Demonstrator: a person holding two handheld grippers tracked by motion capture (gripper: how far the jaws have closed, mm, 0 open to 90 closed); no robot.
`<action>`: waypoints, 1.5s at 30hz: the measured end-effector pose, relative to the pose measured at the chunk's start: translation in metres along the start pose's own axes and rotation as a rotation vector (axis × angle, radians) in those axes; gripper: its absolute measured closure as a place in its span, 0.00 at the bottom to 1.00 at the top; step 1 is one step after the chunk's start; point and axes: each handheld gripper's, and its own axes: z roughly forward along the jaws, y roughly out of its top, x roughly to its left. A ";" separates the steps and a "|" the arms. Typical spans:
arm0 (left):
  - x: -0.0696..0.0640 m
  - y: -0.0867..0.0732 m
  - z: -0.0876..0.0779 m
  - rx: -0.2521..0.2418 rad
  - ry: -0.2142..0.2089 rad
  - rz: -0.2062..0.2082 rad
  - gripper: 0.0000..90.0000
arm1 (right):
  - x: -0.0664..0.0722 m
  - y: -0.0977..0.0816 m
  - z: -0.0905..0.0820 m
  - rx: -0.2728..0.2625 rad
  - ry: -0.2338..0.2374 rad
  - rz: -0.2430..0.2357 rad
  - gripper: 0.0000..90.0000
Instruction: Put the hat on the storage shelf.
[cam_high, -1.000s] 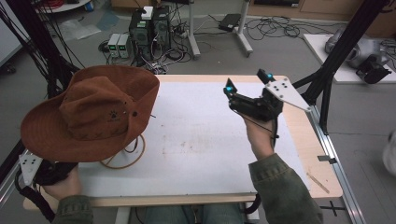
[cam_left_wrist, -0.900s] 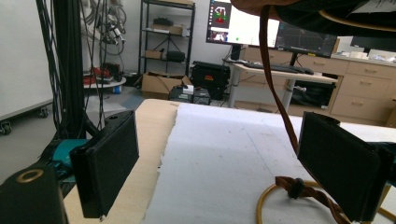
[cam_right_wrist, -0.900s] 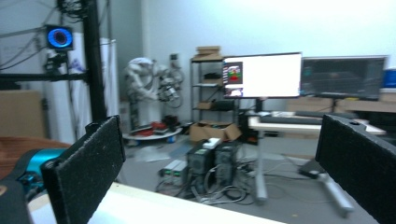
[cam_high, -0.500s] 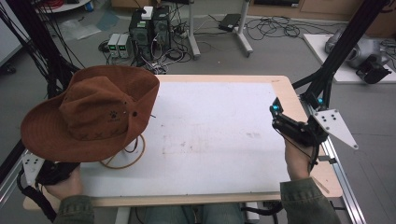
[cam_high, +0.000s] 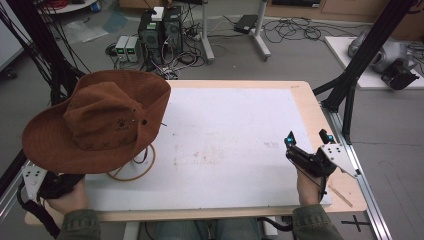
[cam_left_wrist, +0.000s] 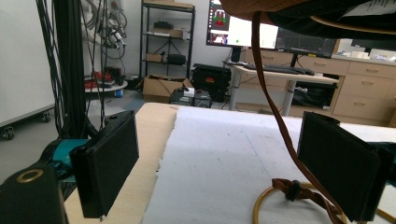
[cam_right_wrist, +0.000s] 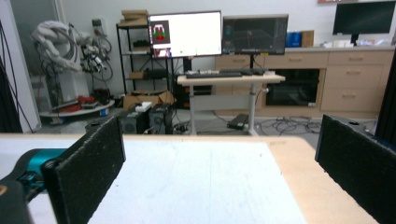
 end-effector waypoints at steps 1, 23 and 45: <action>0.000 0.000 0.000 -0.002 0.000 0.000 0.14 | 0.000 -0.004 0.001 0.006 -0.002 0.000 0.01; -0.001 -0.001 0.001 0.006 -0.005 0.003 0.14 | -0.012 -0.033 0.010 0.104 -0.055 0.009 0.02; -0.003 0.001 -0.002 -0.002 -0.008 -0.001 0.14 | -0.012 -0.035 0.008 0.115 -0.049 0.033 0.02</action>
